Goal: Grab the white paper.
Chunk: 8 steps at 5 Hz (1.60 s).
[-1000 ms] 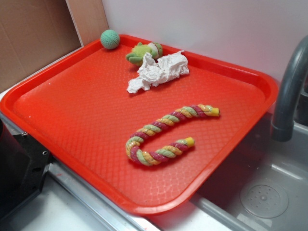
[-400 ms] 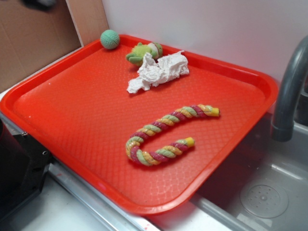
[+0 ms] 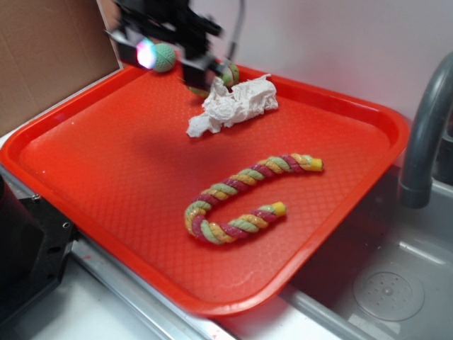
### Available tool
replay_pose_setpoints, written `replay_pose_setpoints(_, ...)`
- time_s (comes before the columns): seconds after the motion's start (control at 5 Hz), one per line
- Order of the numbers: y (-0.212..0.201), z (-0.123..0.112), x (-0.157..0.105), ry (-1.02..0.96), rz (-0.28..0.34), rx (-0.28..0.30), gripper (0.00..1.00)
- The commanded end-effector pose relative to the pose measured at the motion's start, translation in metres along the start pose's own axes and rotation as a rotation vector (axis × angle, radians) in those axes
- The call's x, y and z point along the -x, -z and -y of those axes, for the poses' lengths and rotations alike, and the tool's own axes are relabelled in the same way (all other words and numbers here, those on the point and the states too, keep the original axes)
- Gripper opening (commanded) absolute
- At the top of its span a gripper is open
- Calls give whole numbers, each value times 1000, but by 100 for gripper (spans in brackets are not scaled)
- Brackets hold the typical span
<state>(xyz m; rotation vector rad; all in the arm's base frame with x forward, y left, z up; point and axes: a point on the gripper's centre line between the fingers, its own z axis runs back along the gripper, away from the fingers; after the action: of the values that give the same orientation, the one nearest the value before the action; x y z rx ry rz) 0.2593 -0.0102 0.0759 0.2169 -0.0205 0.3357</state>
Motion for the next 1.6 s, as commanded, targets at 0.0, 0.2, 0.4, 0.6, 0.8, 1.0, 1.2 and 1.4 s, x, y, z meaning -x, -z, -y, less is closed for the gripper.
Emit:
replay_pose_setpoints(0.0,52,21,-49,153,142,95,100)
replay_pose_setpoints(0.2,56,12,-40,206,151,141,0)
replay_pose_setpoints(0.4,30,-10,-31,237,109,200,0)
replay_pose_setpoints(0.6,-16,-34,-20,232,89,244,0)
replay_pose_setpoints(0.8,-60,-75,19,179,124,293,0)
replay_pose_setpoints(1.0,-107,-96,26,141,107,279,0)
replay_pose_setpoints(1.2,-122,-103,31,152,128,292,0)
replay_pose_setpoints(1.4,-132,-102,36,160,156,287,0)
